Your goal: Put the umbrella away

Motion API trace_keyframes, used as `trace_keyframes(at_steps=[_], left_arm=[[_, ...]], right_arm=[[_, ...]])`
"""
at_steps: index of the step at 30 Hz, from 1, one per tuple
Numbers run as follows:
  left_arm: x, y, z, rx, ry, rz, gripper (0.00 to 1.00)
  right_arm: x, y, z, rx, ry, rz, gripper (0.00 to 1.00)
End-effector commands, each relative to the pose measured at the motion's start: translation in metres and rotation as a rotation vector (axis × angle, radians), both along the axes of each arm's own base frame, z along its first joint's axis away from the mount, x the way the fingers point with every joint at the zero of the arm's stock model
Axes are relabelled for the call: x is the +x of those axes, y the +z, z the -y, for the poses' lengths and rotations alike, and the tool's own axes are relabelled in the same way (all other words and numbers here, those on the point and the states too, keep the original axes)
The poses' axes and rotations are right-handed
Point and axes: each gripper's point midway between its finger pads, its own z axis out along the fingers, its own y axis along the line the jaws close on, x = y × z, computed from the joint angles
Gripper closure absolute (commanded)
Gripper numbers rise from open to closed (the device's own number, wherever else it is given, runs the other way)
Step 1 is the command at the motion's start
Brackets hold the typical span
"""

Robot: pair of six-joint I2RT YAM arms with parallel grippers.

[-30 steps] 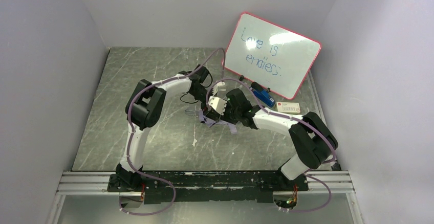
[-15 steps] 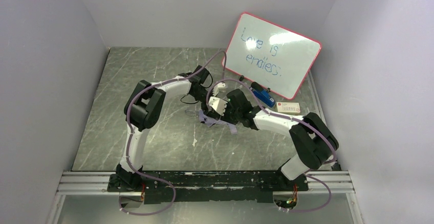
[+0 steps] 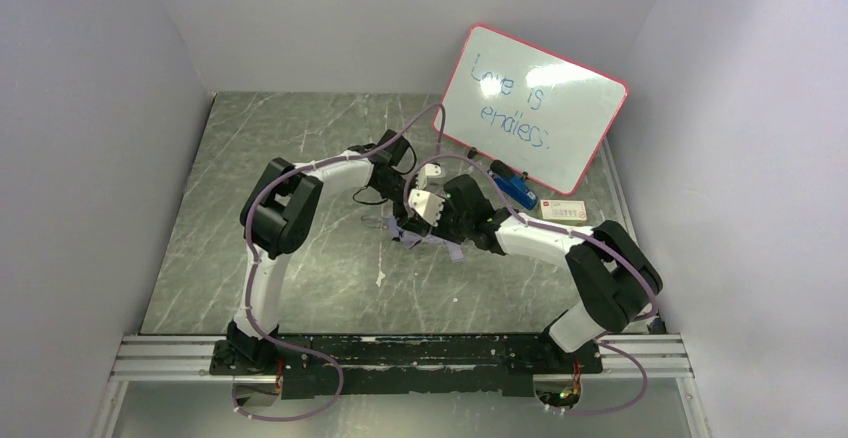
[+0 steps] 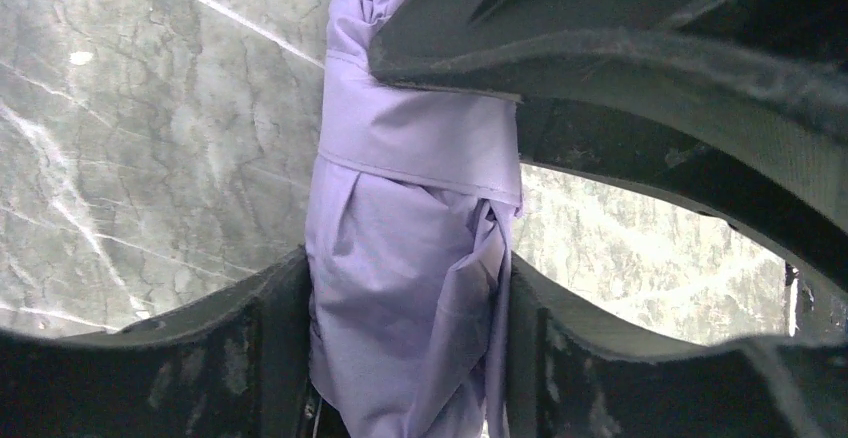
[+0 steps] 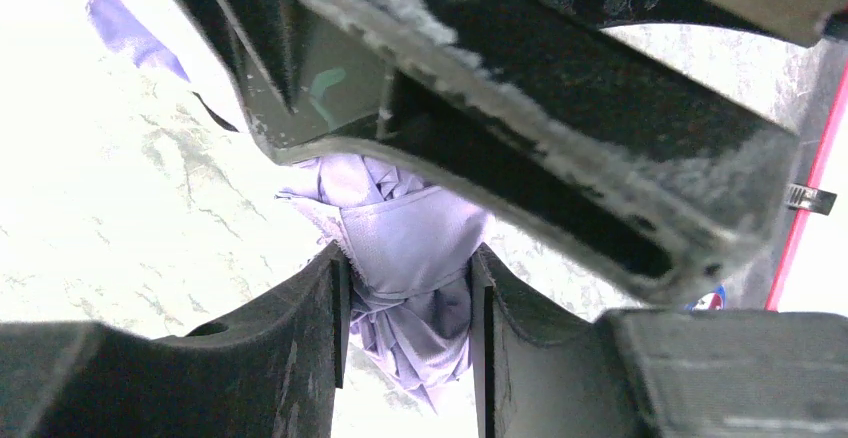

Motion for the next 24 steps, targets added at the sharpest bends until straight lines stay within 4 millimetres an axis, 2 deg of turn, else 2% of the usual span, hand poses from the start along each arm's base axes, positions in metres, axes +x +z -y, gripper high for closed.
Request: trace_keyframes(at_steps=[1,4,6,8,11,18,21,24], left_arm=[[-0.055,-0.077,-0.040,0.294,-0.019,-0.172,0.40],[-0.056,-0.082,-0.045,0.313,-0.013,-0.168,0.52],[-0.055,-0.086,-0.047,0.331,0.003,-0.162,0.63],[-0.052,-0.089,-0.047,0.348,0.023,-0.160,0.79],[-0.047,-0.093,-0.048,0.371,0.052,-0.152,0.87],[-0.039,-0.098,-0.048,0.397,0.088,-0.147,0.94],[-0.037,-0.099,-0.048,0.405,0.101,-0.142,0.95],[-0.035,-0.100,-0.049,0.413,0.114,-0.137,0.95]], right_arm=[[-0.029,-0.051,0.027,-0.122,-0.022,-0.135,0.81],[-0.025,-0.040,0.021,-0.076,-0.025,-0.106,0.76],[-0.021,-0.028,0.014,-0.029,-0.026,-0.076,0.68],[-0.016,-0.012,0.006,0.033,-0.023,-0.032,0.59],[-0.014,0.005,-0.001,0.098,-0.016,0.009,0.49],[-0.008,0.047,0.005,0.193,-0.081,0.129,0.42],[0.000,0.074,0.017,0.287,-0.224,0.206,0.41],[0.002,0.109,0.031,0.512,-0.484,0.213,0.41]])
